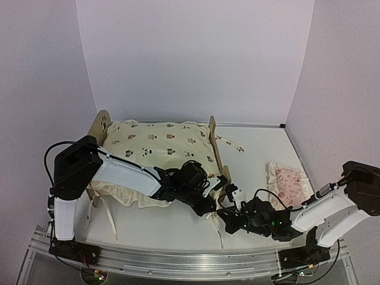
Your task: Set up the pet bed
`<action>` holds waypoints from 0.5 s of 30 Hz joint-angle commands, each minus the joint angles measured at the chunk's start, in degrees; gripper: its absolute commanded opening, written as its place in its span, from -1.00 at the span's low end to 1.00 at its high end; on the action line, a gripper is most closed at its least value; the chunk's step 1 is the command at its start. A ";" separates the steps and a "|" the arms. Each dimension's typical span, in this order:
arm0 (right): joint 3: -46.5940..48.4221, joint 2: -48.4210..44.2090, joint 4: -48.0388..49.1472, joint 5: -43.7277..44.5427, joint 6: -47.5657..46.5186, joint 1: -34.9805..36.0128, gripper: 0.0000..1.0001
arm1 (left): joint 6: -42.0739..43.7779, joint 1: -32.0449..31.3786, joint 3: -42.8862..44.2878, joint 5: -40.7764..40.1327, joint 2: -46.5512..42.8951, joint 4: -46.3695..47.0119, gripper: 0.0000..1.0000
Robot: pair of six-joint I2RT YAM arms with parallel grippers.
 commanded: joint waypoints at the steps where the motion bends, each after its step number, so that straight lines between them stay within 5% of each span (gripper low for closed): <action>1: 0.65 -3.26 -1.17 -2.70 -1.19 -0.11 -1.00 | 1.58 0.69 3.26 0.90 1.59 3.73 -1.00; 10: 1.48 -4.25 -6.49 -1.69 -0.83 -0.10 -1.00 | -2.02 0.78 3.52 4.06 3.49 7.97 -0.85; 15: 1.28 -3.99 -7.43 -1.15 -0.19 -0.10 -1.00 | -4.19 0.79 3.29 7.54 3.93 8.94 -0.55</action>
